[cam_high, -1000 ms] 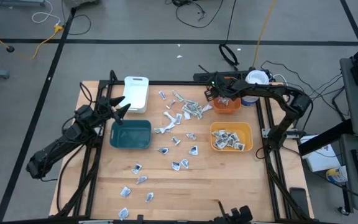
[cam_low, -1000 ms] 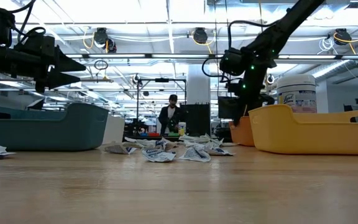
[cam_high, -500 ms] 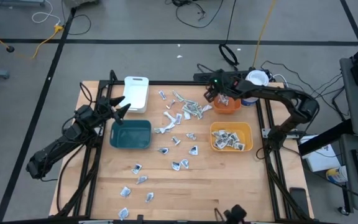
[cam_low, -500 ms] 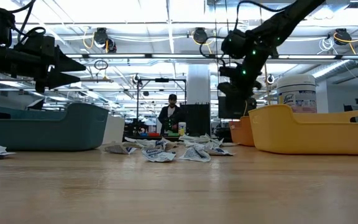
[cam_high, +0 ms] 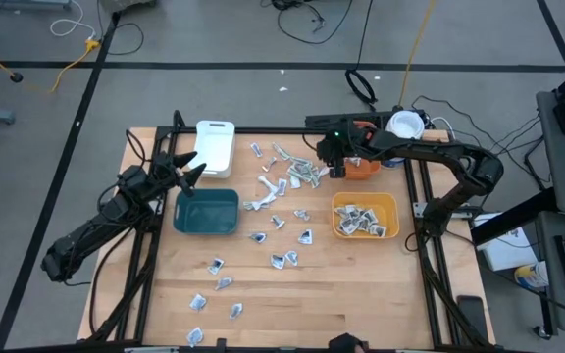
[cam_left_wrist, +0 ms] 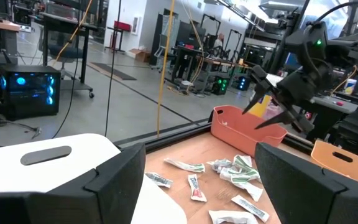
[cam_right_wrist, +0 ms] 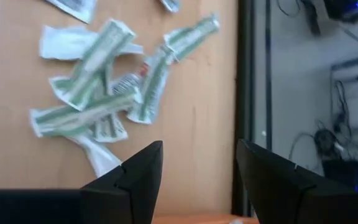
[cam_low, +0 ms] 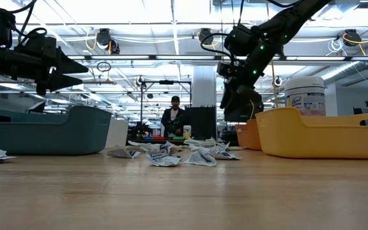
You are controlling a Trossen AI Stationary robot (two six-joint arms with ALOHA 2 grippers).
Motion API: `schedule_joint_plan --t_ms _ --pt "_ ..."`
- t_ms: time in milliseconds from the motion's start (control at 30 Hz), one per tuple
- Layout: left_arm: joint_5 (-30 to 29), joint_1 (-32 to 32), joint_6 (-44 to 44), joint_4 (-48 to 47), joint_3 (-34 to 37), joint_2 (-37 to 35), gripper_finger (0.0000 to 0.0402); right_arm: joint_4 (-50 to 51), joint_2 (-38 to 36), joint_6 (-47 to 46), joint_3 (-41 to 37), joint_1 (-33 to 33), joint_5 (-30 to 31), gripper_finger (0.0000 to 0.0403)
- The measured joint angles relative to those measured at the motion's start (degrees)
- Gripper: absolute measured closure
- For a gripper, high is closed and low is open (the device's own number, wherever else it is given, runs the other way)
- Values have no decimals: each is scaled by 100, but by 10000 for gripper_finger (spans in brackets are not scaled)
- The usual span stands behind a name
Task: Pick & Place First Aid Supplies
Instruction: Put the antibiotic ointment into the orange bin
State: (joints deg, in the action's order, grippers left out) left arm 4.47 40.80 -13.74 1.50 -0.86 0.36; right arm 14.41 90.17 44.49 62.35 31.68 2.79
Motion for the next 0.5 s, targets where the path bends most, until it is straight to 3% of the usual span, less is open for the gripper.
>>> schedule_joint_plan --t_ms 267,500 --pt "0 -2 0 0 0 0 96 10 20 -1035 93 0 -788 206" --pt "0 -2 0 0 0 1 96 -5 324 -1254 348 -50 -1196 225"
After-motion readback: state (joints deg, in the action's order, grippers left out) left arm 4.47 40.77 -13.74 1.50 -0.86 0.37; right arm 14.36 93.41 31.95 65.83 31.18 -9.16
